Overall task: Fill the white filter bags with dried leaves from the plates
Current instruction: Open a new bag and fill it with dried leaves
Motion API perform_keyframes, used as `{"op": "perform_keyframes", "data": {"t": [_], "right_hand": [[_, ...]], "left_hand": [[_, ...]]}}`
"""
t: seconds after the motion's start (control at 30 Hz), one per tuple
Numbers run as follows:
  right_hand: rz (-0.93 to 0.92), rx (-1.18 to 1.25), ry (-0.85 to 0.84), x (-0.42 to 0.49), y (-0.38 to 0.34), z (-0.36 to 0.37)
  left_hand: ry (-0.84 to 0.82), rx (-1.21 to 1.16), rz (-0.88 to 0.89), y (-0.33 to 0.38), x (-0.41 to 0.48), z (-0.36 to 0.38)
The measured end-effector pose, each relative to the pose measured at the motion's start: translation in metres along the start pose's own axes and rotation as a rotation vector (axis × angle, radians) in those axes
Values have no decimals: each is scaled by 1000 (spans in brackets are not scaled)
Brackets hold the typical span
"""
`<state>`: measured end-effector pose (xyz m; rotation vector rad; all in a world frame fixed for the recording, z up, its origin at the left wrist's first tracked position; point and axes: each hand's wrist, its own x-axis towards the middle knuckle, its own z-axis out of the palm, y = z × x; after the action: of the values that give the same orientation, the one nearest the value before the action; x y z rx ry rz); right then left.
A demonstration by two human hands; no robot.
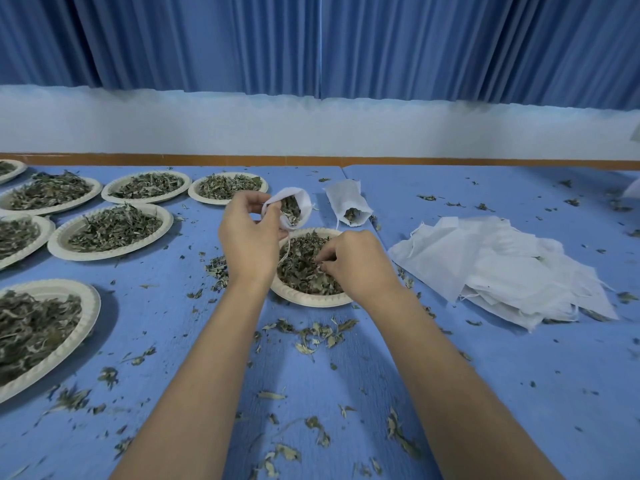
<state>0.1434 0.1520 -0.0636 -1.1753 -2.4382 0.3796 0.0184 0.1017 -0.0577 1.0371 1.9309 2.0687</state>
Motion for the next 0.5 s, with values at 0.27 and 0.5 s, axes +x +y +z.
{"op": "perform_keyframes", "data": {"t": [0.27,0.5], "right_hand": [[187,536,240,5,11,-10],[340,936,126,5,14,-18]], "left_hand": [[9,35,36,-3,0,1],[-88,154,50,-11,-10,9]]}}
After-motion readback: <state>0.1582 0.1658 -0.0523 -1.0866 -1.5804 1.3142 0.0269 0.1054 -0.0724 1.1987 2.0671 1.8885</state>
